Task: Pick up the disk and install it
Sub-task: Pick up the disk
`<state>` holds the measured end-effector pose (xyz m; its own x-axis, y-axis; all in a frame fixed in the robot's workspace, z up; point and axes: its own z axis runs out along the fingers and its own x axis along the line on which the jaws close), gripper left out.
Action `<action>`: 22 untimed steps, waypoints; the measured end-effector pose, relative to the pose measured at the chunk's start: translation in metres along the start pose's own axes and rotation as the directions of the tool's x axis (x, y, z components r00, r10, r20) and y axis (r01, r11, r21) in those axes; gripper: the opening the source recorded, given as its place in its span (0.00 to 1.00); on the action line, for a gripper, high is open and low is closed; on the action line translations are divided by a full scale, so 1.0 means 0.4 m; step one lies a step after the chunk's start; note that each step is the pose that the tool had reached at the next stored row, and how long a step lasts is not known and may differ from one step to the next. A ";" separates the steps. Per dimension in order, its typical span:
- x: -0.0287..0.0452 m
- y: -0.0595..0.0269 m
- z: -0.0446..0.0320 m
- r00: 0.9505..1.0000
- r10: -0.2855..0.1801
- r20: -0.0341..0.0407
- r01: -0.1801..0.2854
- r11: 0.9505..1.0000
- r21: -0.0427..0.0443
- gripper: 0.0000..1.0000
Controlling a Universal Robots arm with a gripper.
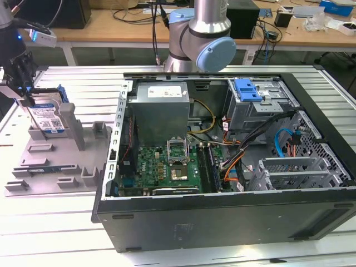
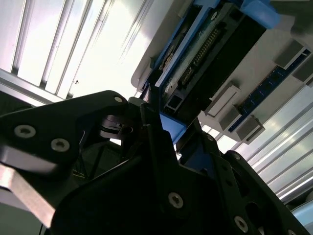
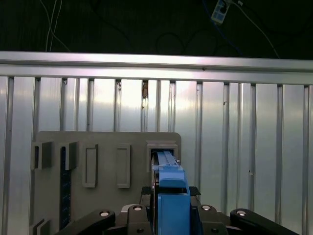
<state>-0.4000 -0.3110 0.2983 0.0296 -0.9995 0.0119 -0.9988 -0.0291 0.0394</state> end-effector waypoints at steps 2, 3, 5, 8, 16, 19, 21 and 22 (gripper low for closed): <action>0.000 0.000 0.000 1.000 0.000 0.000 0.000 1.000 0.000 0.37; 0.000 0.000 0.000 1.000 0.000 0.000 0.000 1.000 0.000 0.37; 0.000 0.000 0.000 1.000 0.000 -0.003 0.000 1.000 0.000 0.37; 0.000 0.000 -0.005 1.000 0.000 -0.005 0.000 1.000 0.000 0.37; 0.000 0.001 -0.033 1.000 0.001 -0.014 -0.001 1.000 0.000 0.37; 0.001 0.002 -0.044 1.000 0.001 -0.017 -0.001 1.000 0.000 0.37; 0.001 0.002 -0.049 1.000 0.001 -0.018 -0.001 1.000 0.000 0.37; 0.001 0.002 -0.052 1.000 0.001 -0.019 -0.001 1.000 0.000 0.37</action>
<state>-0.4000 -0.3110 0.3190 0.0296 -0.9991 0.0304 -0.9988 -0.0283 0.0394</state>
